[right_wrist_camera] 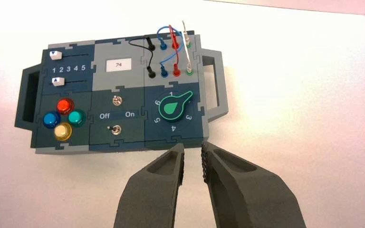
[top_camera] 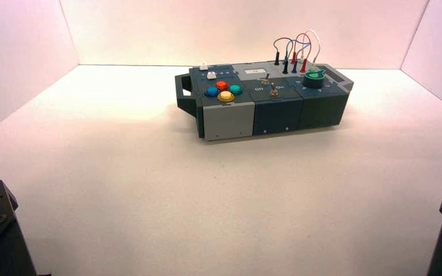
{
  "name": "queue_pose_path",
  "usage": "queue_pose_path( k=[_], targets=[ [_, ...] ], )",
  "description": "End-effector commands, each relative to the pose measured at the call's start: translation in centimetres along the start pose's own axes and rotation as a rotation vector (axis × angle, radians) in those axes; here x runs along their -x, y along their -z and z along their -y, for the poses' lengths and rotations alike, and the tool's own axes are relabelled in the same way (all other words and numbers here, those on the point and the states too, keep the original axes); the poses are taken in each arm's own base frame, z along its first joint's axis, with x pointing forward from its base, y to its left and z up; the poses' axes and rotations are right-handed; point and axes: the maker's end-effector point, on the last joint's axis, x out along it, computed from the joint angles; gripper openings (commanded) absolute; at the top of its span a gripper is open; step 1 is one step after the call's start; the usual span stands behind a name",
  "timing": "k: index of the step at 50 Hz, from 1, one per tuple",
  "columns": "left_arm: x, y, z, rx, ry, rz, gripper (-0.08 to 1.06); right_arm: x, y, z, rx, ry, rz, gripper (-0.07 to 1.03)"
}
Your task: Rotate the box counterclockwise.
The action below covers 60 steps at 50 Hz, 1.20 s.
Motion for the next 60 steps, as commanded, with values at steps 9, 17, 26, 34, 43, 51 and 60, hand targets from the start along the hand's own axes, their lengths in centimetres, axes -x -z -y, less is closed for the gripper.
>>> queue_pose_path(
  k=[9, 17, 26, 34, 43, 51, 60],
  targets=[
    [0.2, -0.9, 0.0, 0.007, 0.001, 0.026, 0.2, 0.4, -0.7, 0.1, 0.008, 0.004, 0.018, 0.22],
    [-0.2, -0.7, 0.0, 0.005, -0.001, 0.01, 0.2, 0.7, -1.2, -0.1, 0.004, -0.002, 0.025, 0.22],
    [-1.7, 0.1, -0.3, 0.002, -0.01, -0.058, 0.08, 0.4, -1.8, -0.2, -0.001, -0.008, 0.008, 0.11],
    [-3.7, 1.3, -0.6, -0.002, -0.021, -0.153, -0.02, -0.7, -1.9, -0.3, -0.013, -0.015, -0.021, 0.04],
    [-5.9, 2.6, -1.7, -0.011, -0.038, -0.251, -0.03, -2.7, -2.1, -0.2, -0.034, -0.012, -0.05, -0.03],
    [-7.3, 3.5, -2.6, -0.014, -0.053, -0.309, -0.03, -4.4, -2.5, 0.0, -0.058, -0.006, -0.058, -0.03],
    [-8.2, 4.1, -3.3, -0.028, -0.057, -0.346, -0.03, -6.3, -3.4, 0.5, -0.067, 0.003, -0.056, -0.03]
  ],
)
